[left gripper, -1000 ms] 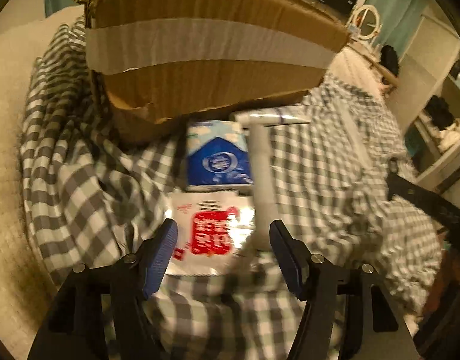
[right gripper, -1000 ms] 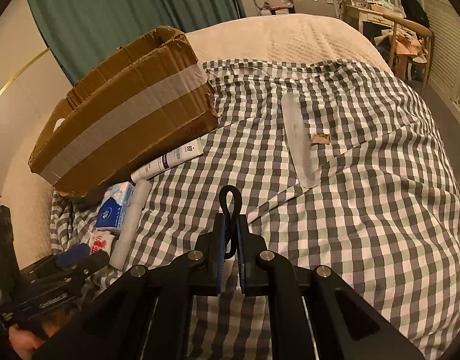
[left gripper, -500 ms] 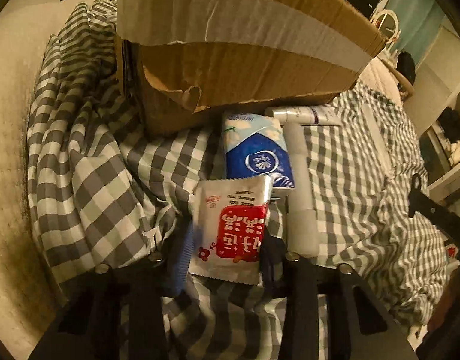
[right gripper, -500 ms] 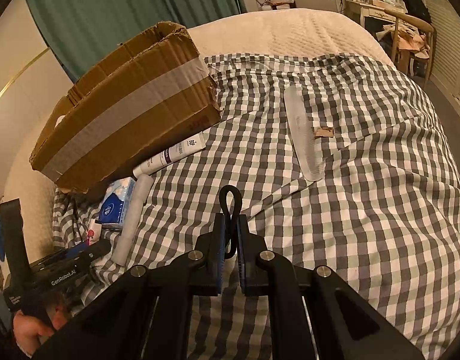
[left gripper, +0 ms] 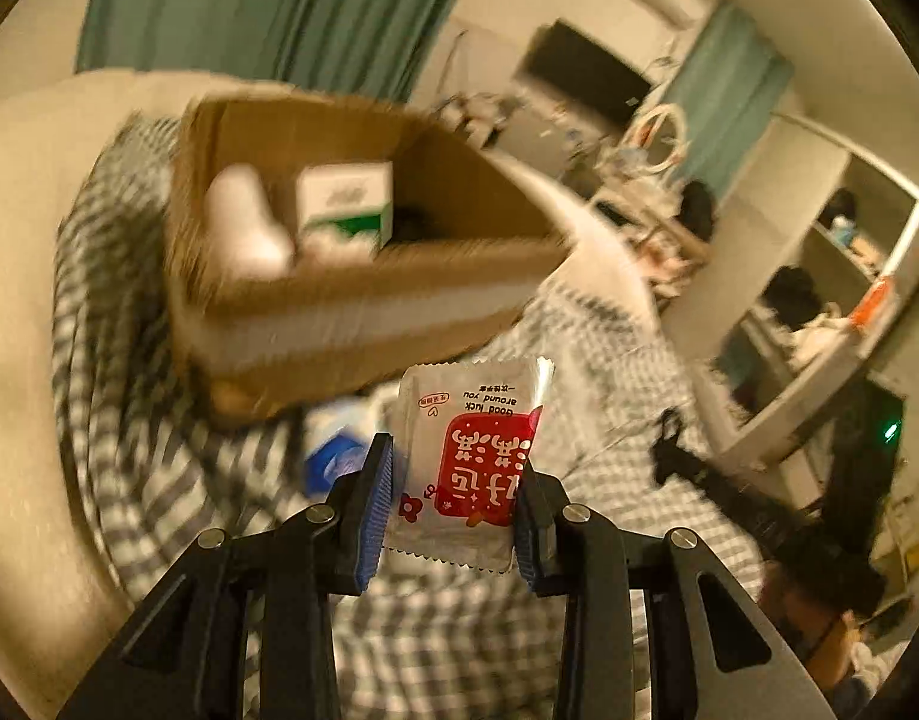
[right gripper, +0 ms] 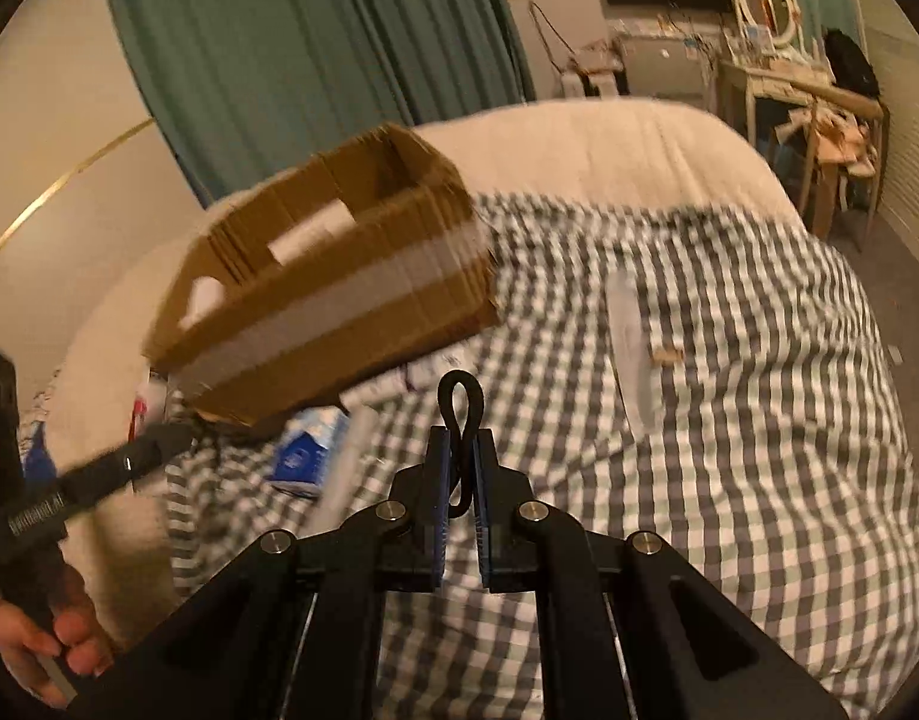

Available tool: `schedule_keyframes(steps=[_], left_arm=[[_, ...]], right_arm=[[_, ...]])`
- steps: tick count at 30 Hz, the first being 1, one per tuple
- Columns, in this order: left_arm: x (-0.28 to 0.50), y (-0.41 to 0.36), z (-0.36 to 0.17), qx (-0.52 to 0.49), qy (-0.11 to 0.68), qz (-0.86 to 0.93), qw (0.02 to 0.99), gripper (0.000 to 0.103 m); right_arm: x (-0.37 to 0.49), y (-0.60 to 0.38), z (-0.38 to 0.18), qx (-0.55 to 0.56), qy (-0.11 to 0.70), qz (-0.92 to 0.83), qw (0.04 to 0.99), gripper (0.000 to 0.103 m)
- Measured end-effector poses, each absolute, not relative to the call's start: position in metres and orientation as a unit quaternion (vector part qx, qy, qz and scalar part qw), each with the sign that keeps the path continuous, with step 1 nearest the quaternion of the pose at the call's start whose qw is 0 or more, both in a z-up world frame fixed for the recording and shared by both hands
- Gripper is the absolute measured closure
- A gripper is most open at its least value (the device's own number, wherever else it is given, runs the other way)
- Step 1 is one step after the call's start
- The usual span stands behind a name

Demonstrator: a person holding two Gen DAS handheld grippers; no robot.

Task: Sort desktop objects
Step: 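Carry the sachet into the box with left tool while right drops the hair tie in, then move left tool to the white cylinder while right moves to the clear comb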

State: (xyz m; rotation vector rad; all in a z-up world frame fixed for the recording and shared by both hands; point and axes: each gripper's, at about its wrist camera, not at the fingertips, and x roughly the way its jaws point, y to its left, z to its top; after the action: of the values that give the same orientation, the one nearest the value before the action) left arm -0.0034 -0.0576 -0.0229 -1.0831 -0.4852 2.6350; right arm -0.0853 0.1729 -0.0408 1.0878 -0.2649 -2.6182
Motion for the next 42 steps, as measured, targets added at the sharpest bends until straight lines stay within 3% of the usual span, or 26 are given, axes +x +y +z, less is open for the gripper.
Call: schedule_keyframes(steps=[5,10,11,15,17,18,19,28,34,42], left_arm=[[-0.046,-0.074,0.029,-0.349,-0.182,0.908,0.144,0.067],[-0.108,-0.084,0.047,-0.326,-0.123,0.93,0.114,0.065],[-0.118,-0.089,0.041,-0.325,-0.118,0.932,0.108,0.063],[-0.137,-0.108,0.013,-0.339,-0.155,0.923,0.094,0.03],[-0.144,-0.112,0.006,-0.349,-0.168,0.919,0.078,0.021],[-0.147,-0.112,0.004,-0.353,-0.169,0.917,0.077,0.016],[-0.148,-0.112,0.001,-0.355,-0.17,0.916,0.079,0.013],[-0.132,-0.122,0.007,-0.353,-0.182,0.915,0.067,0.009],[-0.086,-0.102,0.027,-0.34,-0.145,0.927,0.069,0.006],[-0.024,-0.051,0.006,-0.342,-0.117,0.928,0.086,0.001]], right_arm=[[-0.089,0.153,0.017,0.325,-0.089,-0.921,0.198,0.096],[-0.133,0.105,0.05,0.303,-0.061,-0.92,0.24,0.096],[-0.148,0.095,0.053,0.3,-0.059,-0.922,0.238,0.096],[-0.197,0.073,0.057,0.292,-0.07,-0.931,0.205,0.095],[-0.213,0.07,0.058,0.294,-0.084,-0.932,0.196,0.068],[-0.218,0.07,0.059,0.291,-0.089,-0.933,0.189,0.033],[-0.222,0.07,0.06,0.286,-0.098,-0.936,0.183,0.019],[-0.186,0.104,0.081,0.267,-0.116,-0.945,0.151,0.019],[-0.128,0.156,0.077,0.263,-0.08,-0.957,0.095,0.019],[-0.071,0.242,-0.009,0.319,-0.134,-0.938,0.023,0.021]])
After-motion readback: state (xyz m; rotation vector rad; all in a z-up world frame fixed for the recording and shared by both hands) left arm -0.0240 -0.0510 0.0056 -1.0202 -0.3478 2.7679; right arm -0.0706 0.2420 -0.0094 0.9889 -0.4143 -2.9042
